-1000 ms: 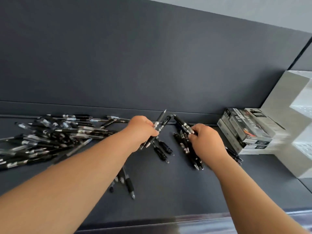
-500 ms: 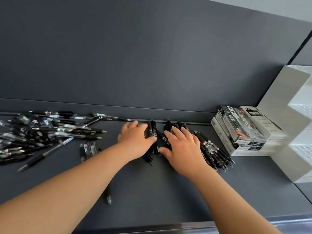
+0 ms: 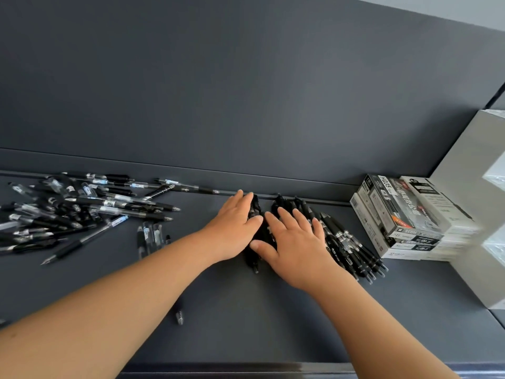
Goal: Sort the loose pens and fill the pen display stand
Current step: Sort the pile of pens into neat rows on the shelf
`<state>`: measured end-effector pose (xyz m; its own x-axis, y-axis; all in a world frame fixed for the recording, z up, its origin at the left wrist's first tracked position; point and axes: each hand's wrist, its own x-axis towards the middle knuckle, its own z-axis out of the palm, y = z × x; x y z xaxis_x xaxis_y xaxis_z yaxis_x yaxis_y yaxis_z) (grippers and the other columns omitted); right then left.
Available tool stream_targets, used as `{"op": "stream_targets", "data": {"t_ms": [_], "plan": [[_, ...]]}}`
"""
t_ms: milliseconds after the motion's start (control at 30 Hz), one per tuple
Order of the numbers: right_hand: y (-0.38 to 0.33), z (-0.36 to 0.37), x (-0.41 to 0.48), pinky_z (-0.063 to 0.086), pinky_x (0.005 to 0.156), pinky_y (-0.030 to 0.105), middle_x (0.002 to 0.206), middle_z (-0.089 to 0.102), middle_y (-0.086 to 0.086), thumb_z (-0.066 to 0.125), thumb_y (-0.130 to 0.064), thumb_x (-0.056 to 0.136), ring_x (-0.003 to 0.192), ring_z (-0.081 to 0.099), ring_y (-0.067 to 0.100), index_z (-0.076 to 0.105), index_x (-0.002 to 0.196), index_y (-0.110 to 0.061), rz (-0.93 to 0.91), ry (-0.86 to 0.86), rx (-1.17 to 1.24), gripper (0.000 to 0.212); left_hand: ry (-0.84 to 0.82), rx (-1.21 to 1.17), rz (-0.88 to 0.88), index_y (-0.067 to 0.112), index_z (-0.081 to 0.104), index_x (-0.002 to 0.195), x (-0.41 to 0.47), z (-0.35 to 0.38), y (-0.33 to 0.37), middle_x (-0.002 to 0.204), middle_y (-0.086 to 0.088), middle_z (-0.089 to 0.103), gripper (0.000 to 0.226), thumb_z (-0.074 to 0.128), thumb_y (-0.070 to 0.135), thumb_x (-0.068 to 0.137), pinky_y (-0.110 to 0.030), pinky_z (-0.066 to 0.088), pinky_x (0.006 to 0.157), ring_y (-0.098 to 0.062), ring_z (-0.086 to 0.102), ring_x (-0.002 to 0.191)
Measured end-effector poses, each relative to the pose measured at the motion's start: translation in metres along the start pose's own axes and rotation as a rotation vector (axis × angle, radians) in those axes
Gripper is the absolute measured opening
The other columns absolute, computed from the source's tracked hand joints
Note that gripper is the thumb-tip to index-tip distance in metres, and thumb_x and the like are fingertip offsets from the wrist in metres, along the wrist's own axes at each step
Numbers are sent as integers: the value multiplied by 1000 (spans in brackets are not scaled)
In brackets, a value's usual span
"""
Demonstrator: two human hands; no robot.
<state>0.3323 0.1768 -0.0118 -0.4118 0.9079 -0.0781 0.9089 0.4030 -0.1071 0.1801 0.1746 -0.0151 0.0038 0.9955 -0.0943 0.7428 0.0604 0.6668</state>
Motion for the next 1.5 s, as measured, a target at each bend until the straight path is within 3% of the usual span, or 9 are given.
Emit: {"op": "stream_targets", "data": {"t_ms": [300,467,667,833,1033,1167,1367,1467,1500], "plan": [[-53,-11,3,4,117,42,156,21,-4,37,-52,96,146,8,19,28,147,-27,-209,123,75,57,141,118,-54,23,16,151,-35,-58,-36,159,5,10,61,38,43,98,-29,10,116,-10,8,145],[-89,-9,3,29,110,35,141,44,0,48,-42,95,132,35,21,41,140,-23,-295,99,194,50,187,77,-108,25,23,149,-60,-89,-60,156,6,21,55,38,40,98,-28,21,109,-12,23,141],[-127,-3,0,46,85,29,106,63,1,58,-39,90,102,58,21,54,123,-19,-198,-95,297,39,207,123,-144,24,34,144,-89,-116,-88,148,4,35,48,43,32,98,-27,32,98,-16,41,128],[-149,0,2,46,78,27,103,62,-1,64,-39,85,98,59,19,56,118,-18,-86,-164,337,39,205,217,-169,25,41,140,-103,-128,-114,142,6,41,47,51,29,95,-30,38,97,-18,46,120],[-160,4,3,51,78,30,92,64,0,71,-34,81,88,62,18,58,109,-16,-1,-157,436,36,341,382,-156,20,58,116,-109,-132,-130,109,3,53,29,60,26,88,-28,41,79,-19,49,105],[-161,7,5,50,75,27,89,63,-3,74,-29,79,83,63,16,60,105,-18,52,-146,535,32,261,527,-264,18,55,106,-116,-134,-133,104,-1,53,22,60,28,87,-31,44,76,-22,52,96],[-163,10,12,53,77,31,91,65,0,66,-26,86,82,65,18,59,112,-17,125,-89,605,29,195,420,-319,15,55,101,-116,-128,-133,94,-1,55,20,53,5,83,-30,43,64,-21,54,83],[-166,10,14,55,83,36,98,66,2,70,-29,82,85,66,20,58,116,-17,146,-107,647,38,165,396,-360,15,59,85,-116,-128,-124,76,-1,54,3,57,14,84,-27,39,54,-19,53,70],[-167,10,14,56,82,37,97,67,3,72,-29,80,83,66,21,59,115,-17,148,-119,662,39,160,400,-377,14,59,78,-115,-127,-122,67,-4,51,7,58,17,84,-27,35,49,-19,51,63]]}}
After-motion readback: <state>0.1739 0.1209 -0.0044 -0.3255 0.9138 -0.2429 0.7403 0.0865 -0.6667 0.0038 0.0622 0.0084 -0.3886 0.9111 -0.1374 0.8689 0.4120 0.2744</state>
